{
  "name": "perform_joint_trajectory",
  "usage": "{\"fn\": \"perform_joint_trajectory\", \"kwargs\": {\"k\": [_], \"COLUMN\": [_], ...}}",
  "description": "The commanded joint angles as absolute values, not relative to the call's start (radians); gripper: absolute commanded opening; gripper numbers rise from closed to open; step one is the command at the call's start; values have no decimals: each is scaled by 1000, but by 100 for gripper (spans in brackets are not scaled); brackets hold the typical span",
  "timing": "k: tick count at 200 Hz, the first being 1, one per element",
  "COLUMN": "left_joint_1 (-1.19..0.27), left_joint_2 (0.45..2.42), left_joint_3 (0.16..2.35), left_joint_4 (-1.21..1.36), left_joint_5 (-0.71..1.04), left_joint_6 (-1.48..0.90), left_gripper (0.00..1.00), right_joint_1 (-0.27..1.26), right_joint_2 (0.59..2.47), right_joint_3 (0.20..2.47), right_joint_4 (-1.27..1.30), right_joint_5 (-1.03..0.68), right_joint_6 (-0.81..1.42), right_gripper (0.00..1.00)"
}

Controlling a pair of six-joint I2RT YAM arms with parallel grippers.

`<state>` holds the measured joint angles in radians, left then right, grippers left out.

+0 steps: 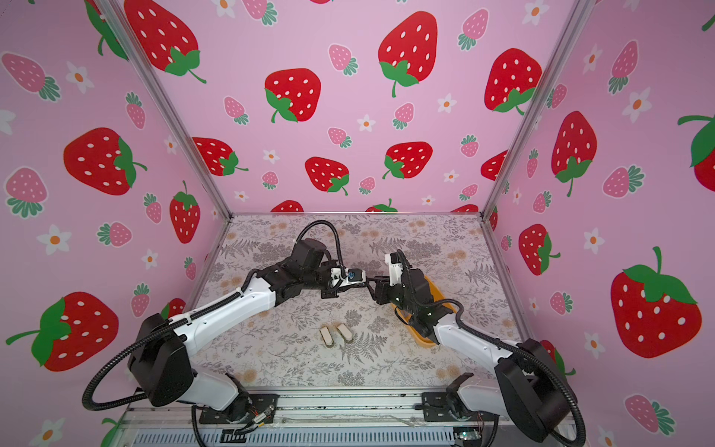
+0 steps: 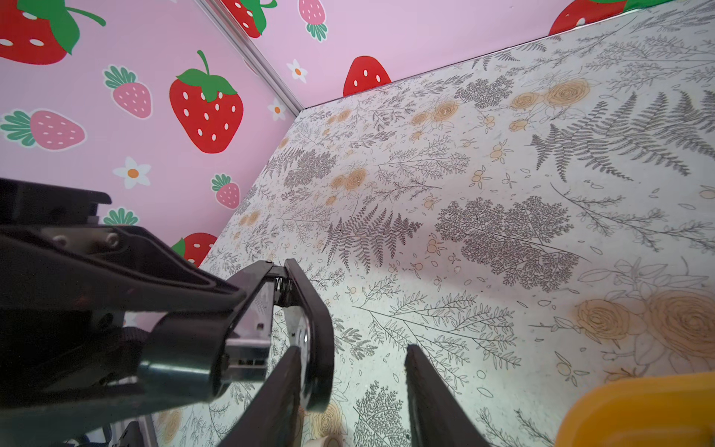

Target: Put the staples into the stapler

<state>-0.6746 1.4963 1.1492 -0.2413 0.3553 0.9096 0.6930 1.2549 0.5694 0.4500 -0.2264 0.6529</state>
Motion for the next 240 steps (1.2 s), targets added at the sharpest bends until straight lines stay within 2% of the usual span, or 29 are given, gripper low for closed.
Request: {"fn": "perform_joint_trajectory", "kwargs": {"k": [1, 43, 84, 171, 240], "left_joint_1": [-683, -684, -686, -660, -633], "left_joint_2": [1462, 1457, 1445, 1407, 1383], "left_joint_3": [1148, 1141, 1132, 1088, 1067], "left_joint_4": [-181, -177, -157, -110, -70], "left_joint_5": [368, 399, 404, 489, 515], "left_joint_6": [945, 952, 944, 950, 933], "left_gripper": [0, 0, 0, 0, 0], "right_joint_1": [704, 704, 704, 698, 656], "right_joint_2": [1274, 1315, 1325, 1359, 1397], "right_joint_3": [597, 601, 589, 569, 539], "right_joint_4": [474, 498, 524, 551, 551], "right_joint_5": [-250, -287, -301, -294, -261], "right_joint_6": [654, 672, 693, 733, 784], "right_gripper": [46, 45, 33, 0, 0]}}
